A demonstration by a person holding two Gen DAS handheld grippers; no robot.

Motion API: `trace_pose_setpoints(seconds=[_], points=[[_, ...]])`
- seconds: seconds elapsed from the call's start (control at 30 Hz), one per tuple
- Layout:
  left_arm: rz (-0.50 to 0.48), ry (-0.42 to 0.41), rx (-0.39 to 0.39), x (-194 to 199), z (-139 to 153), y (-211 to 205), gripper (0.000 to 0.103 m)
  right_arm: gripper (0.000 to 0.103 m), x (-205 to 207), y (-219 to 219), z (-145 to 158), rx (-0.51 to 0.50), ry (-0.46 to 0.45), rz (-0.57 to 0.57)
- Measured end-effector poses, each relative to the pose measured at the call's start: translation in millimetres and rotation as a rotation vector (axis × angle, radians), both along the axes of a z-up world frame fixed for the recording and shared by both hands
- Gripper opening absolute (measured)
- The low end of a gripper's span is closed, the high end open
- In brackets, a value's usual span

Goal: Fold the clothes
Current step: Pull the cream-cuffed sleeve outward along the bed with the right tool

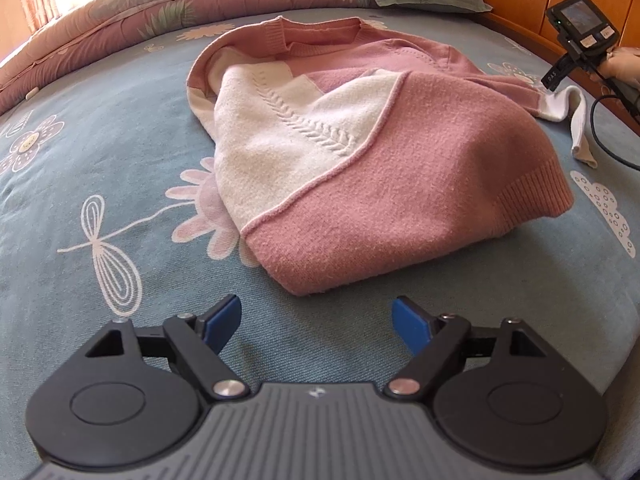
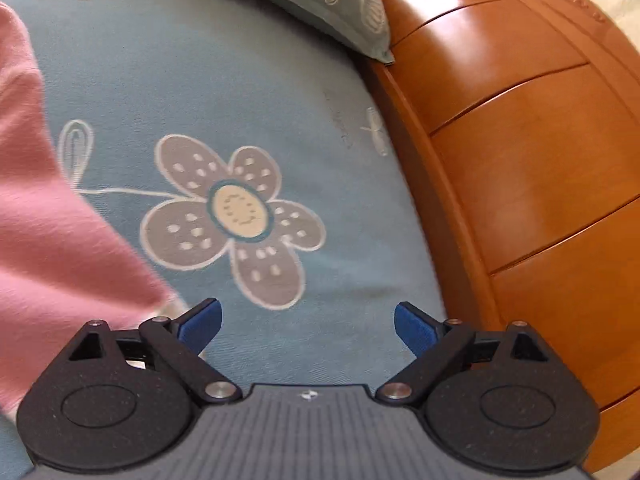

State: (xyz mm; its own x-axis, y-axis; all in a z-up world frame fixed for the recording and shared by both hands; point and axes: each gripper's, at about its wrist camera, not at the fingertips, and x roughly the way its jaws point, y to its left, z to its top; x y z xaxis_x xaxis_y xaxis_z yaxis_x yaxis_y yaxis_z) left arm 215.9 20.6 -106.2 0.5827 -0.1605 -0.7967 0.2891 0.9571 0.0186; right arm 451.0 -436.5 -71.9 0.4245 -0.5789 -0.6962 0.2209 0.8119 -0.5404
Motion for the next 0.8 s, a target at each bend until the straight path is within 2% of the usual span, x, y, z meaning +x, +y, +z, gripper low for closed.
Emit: trace_pose_setpoints(seconds=[0.13, 0.33, 0.43, 0.5, 0.6, 0.67, 0.7, 0.8], points=[[0.006, 0.01, 0.0, 1, 0, -3, 0.083, 0.096, 11, -14, 3, -0.058, -0.036, -0.005], [-0.012, 0.009, 0.006, 6, 1, -10, 0.083, 0.096, -60, -1, 32, 0.288, -0.103, 0.154], [-0.02, 0.0, -0.007, 5, 4, -13, 0.083, 0.103, -96, 6, 46, 0.464, -0.136, 0.235], [-0.024, 0.0, -0.014, 4, 4, -15, 0.083, 0.103, -110, 21, 43, 0.461, -0.089, 0.276], [-0.026, 0.001, -0.008, 1, 4, -20, 0.083, 0.103, -113, 31, 20, 0.386, -0.012, 0.239], [-0.032, -0.002, -0.005, -2, 6, -23, 0.083, 0.103, -112, 32, 0, 0.286, 0.008, 0.163], [-0.034, -0.003, -0.003, -4, 7, -25, 0.083, 0.103, -110, 24, -10, 0.233, 0.011, 0.105], [-0.051, -0.007, -0.009, -9, 11, -27, 0.083, 0.103, -114, 11, -15, 0.09, -0.041, 0.029]])
